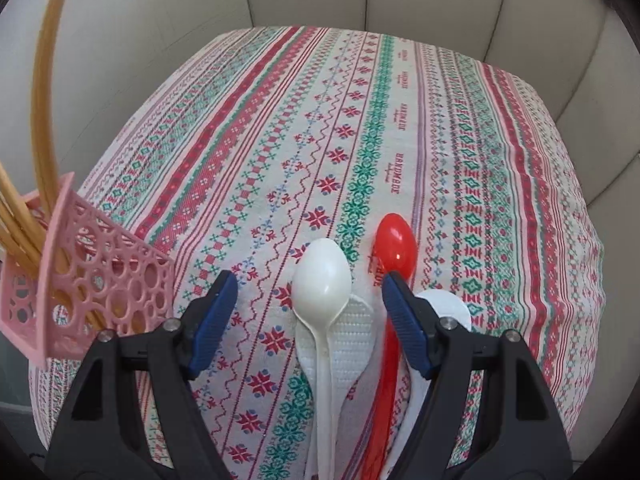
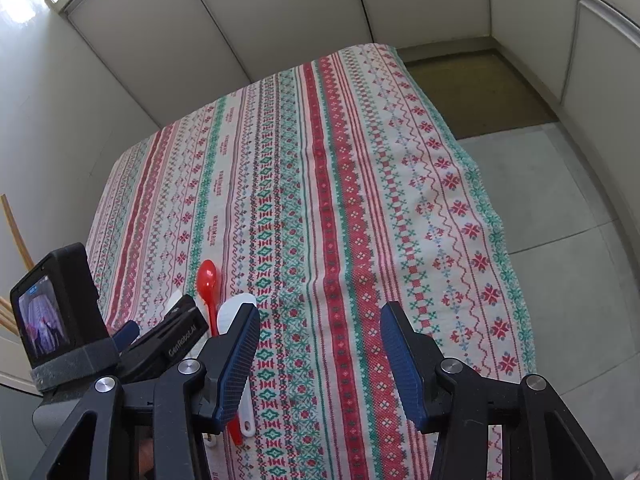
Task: Organize utensils
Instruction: 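Grasp the white spoon with the left gripper while the right grasps the red spoon, then lift the white spoon and red spoon up over the pink basket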
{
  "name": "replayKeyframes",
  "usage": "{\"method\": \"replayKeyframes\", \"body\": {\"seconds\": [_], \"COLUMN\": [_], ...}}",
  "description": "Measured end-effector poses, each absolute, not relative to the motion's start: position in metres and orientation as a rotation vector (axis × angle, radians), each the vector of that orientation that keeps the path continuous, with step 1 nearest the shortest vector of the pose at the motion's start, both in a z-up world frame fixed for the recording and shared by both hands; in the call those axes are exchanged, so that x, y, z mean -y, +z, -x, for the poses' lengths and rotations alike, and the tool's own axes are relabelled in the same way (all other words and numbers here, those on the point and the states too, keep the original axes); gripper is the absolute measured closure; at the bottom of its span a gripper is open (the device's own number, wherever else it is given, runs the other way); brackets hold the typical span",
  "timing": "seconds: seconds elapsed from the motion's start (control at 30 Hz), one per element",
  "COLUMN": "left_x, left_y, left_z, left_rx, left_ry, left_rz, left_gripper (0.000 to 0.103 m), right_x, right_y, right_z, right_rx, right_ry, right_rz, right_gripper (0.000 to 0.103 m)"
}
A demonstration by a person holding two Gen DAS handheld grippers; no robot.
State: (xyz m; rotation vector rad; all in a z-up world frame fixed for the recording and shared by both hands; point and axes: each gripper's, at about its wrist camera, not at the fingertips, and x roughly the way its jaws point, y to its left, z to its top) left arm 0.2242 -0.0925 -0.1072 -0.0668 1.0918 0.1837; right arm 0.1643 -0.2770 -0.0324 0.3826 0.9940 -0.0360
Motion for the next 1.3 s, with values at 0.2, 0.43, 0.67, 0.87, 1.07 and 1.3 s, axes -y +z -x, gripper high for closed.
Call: {"method": "replayKeyframes", "body": {"seconds": [0.2, 0.43, 0.67, 0.87, 1.07, 1.3], "left_x": [0.085, 0.093, 0.085, 0.077, 0.069, 0.018], "left_y": [-0.121, -0.112, -0.09, -0.058, 0.003, 0.059], "left_z": [-0.24, -0.223, -0.195, -0.174, -0.136, -0.105], "left_rx": [-1.102, -1.122, -1.085, -1.006, -0.848, -0.611], "left_ry": [0.143, -0.029, -0.116, -0.188, -0.259, -0.209], "left_rz": [0.123, 0.189, 0.216, 0.246, 0.216, 0.181], "left_gripper": [0.034, 0.068, 0.068, 0.068, 0.068, 0.068], "right_x": [0.279, 0.281, 0.277, 0.272, 0.258, 0.222], "right_y": [-0.033, -0.034, -0.039, -0.042, -0.059, -0.087], "right_z": [-0.163, -0.165, -0.166, -0.169, -0.184, -0.218], "right_rx": [-0.994, -0.992, -1.009, -1.014, -1.052, -1.089], "right_ry": [-0.033, -0.027, -0.012, 0.011, 0.07, 0.136], "right_rz": [-0.368, -0.381, -0.369, -0.369, -0.35, -0.292], "right_gripper": [0.048, 0.048, 0.048, 0.048, 0.048, 0.048]}}
